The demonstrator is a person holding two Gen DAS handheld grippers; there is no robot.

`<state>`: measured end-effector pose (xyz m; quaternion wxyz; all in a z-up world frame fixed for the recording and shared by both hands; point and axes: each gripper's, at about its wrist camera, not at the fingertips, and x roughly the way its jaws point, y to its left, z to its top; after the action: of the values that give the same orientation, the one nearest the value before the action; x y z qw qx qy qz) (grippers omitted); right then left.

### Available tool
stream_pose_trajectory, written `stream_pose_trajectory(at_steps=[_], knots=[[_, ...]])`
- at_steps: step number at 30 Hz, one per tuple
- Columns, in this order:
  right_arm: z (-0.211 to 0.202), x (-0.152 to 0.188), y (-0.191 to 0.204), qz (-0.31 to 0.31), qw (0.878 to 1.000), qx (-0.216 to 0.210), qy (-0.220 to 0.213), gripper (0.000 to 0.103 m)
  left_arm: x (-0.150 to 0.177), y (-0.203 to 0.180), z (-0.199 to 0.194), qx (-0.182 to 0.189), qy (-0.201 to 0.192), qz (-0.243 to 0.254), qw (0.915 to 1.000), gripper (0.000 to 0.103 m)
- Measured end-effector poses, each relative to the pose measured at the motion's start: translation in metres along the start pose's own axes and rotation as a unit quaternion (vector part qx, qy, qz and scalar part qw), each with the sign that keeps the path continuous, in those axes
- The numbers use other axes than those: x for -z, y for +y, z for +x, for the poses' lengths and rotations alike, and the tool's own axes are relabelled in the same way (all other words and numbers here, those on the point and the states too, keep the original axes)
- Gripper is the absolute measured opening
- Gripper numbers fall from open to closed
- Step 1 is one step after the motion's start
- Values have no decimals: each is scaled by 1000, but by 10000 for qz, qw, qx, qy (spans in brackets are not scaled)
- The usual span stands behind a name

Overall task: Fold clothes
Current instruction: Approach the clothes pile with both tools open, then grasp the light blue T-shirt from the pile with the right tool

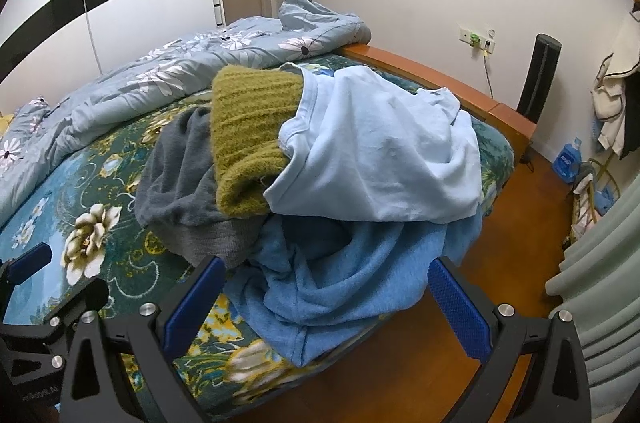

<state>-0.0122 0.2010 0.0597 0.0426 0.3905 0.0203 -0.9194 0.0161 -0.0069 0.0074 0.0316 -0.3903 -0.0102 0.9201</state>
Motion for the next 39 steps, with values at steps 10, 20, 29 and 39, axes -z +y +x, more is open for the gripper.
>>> stream_pose_trajectory(at_steps=[10,20,29,39], knots=[[-3,-2,-3,57,9994,-337,-90,103,2,7,4,-364,133,-96,9992,100],[-4,-3,-5,63,9986,-480,-188,103,2,23,-5,-216,-196,-373,9989,100],[7,-12,-25,-202,9988,-316,-323,103,6,33,-7,-164,-188,-394,9989,100],[38,-44,-23,6,9971,-737,-180,101,9,40,-15,-193,-325,-226,9990,100]])
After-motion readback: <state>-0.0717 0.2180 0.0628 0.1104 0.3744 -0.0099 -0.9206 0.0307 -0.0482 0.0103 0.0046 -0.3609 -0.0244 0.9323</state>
